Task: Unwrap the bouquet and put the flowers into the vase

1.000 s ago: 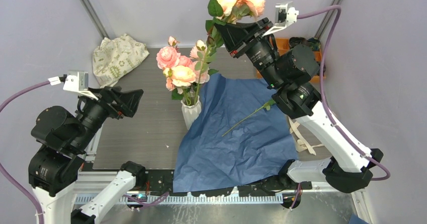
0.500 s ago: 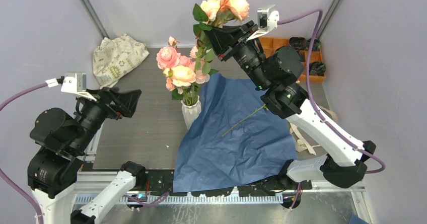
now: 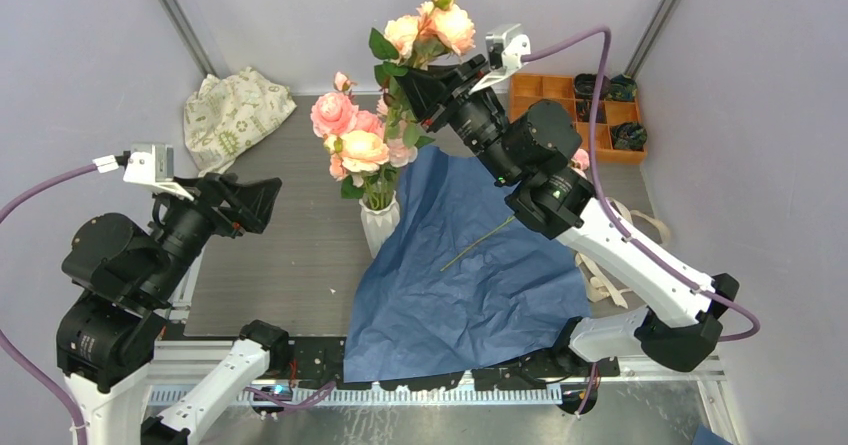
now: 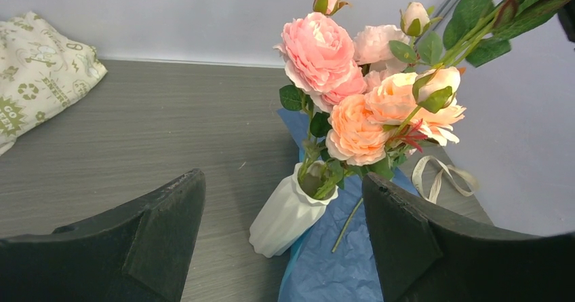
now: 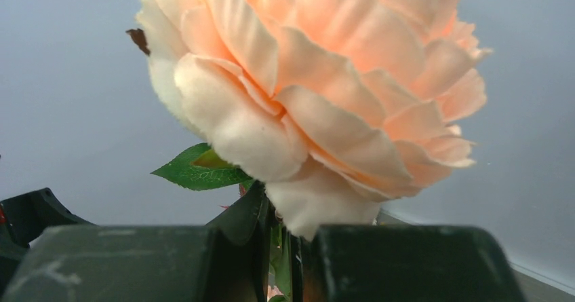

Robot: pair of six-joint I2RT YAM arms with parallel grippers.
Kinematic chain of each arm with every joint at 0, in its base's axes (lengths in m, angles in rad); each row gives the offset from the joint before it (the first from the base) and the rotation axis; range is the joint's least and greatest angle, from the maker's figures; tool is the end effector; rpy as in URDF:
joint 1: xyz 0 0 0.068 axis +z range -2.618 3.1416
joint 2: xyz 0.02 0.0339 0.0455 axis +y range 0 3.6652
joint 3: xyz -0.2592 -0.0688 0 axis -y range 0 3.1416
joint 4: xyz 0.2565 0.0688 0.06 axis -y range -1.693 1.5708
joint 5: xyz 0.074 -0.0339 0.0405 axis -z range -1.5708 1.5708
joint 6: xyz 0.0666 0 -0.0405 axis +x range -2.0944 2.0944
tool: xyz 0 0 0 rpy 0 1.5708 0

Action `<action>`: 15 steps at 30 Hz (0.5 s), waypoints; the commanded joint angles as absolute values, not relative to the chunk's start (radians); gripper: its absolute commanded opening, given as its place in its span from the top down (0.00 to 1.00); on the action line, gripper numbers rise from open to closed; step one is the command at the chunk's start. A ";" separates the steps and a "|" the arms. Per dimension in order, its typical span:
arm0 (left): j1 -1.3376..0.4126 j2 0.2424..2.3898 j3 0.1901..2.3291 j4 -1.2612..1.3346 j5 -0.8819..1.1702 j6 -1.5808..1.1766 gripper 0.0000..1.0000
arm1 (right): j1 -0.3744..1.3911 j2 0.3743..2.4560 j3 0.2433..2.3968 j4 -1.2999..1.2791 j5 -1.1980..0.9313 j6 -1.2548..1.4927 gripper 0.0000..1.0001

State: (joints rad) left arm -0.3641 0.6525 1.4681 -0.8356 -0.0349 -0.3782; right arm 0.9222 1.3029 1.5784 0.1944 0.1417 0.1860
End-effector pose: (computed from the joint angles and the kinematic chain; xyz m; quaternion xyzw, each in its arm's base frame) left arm 0.0818 -0.0287 0.4960 -0.0172 0.7139 -0.2422 0.6568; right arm 0.1927 0.2387 0.5543 -0.1315 0.5085 0.4158 0.7424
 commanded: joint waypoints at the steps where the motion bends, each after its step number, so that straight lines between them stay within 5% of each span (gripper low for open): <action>1: -0.360 0.656 1.465 -0.798 -0.039 -0.369 0.15 | 0.933 1.275 1.549 0.250 0.152 0.180 0.99; 15: -0.360 0.654 1.459 -0.799 -0.044 -0.371 0.15 | 0.951 1.263 1.488 0.218 0.138 0.210 0.99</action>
